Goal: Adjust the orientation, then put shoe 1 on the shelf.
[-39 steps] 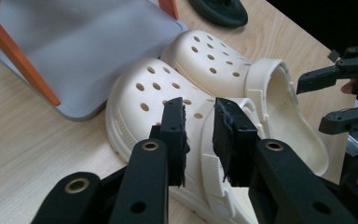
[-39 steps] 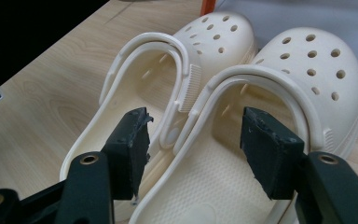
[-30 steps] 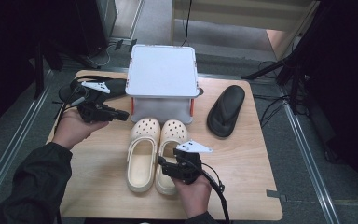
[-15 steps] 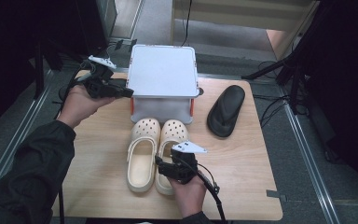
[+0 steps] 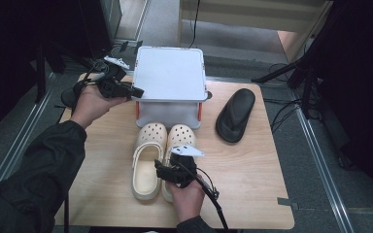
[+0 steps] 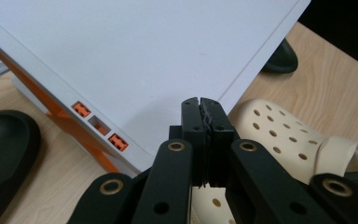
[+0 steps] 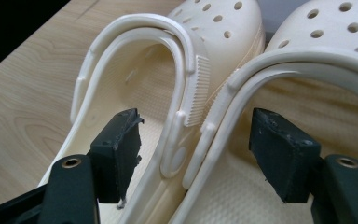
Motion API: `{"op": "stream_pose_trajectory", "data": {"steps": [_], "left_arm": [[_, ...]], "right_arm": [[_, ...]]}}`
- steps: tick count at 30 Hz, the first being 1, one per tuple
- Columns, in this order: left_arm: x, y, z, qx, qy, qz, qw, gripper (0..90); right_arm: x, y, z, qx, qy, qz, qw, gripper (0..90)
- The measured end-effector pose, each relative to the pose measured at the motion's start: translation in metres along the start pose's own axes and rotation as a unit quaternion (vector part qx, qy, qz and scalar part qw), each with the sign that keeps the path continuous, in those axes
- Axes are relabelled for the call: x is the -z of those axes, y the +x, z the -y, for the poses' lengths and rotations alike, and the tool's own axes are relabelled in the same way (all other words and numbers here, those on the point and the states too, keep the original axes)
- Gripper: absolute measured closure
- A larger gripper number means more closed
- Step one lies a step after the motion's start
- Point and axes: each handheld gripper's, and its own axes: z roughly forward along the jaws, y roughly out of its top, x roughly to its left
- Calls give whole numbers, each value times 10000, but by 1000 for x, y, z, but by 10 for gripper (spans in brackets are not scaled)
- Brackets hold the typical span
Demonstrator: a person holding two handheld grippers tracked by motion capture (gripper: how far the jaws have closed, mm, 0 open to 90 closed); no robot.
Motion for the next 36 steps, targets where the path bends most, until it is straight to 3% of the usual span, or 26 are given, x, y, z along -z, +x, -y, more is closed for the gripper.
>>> {"op": "stream_pose_trajectory", "data": {"steps": [12, 16, 20, 27, 32, 36], "left_arm": [[0, -1, 0, -36, -1, -50, 10000, 898], [1, 0, 1, -41, -2, -87, 10000, 895], [0, 0, 1, -56, 3, -90, 9999, 896], [0, -2, 0, -89, 0, -147, 9999, 896], [0, -2, 0, -102, 2, -157, 9998, 896], [0, -2, 0, -109, 7, -154, 9998, 896]], "right_arm": [[-24, 6, -7, -124, 117, 408, 9990, 351], [-30, 9, -10, -38, 169, 574, 9982, 357], [-32, 9, -11, 51, 187, 725, 9972, 435], [-31, 7, -12, 93, 200, 681, 9974, 516], [-29, 5, -13, 12, 220, 640, 9977, 636], [-27, 4, -13, 76, 241, 534, 9983, 661]]}}
